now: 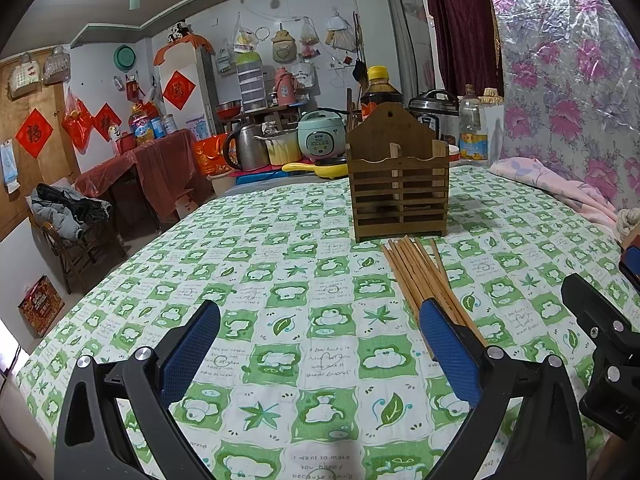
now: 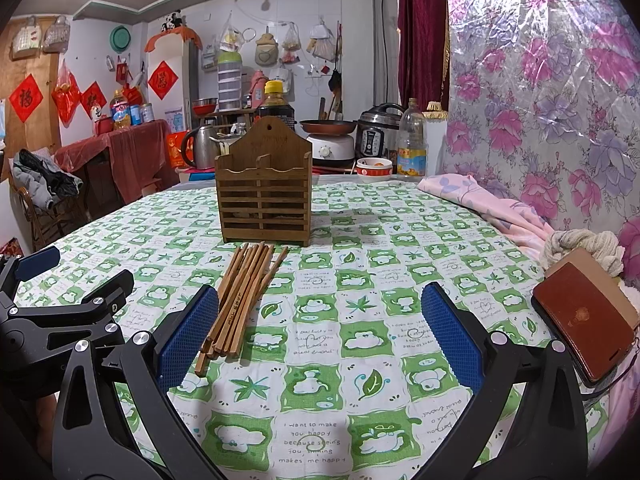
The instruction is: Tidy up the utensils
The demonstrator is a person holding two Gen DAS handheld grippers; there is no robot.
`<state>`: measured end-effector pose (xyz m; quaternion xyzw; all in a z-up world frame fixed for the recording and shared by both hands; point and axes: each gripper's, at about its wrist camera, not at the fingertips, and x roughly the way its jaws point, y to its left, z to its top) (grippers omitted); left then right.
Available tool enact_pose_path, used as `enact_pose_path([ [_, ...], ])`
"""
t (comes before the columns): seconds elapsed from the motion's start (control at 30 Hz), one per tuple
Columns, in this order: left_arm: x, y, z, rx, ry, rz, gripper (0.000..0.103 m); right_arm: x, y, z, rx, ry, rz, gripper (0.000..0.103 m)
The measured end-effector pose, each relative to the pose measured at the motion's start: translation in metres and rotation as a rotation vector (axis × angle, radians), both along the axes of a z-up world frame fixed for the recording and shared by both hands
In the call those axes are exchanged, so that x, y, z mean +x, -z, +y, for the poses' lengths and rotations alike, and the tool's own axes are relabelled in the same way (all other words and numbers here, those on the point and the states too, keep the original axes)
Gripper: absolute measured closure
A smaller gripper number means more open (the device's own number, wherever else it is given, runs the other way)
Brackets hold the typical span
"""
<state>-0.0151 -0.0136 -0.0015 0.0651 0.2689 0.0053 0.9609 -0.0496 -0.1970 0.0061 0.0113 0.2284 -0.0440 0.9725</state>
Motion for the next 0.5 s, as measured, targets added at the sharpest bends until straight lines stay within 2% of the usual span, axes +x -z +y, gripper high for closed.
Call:
enact_pose_path([
  [0.5,0.0002,-0.0001,-0.0006,0.002,0.0,-0.001,0.005,-0.0003,-0.0002,-0.0001,0.003,-0.002,0.003,0.006],
])
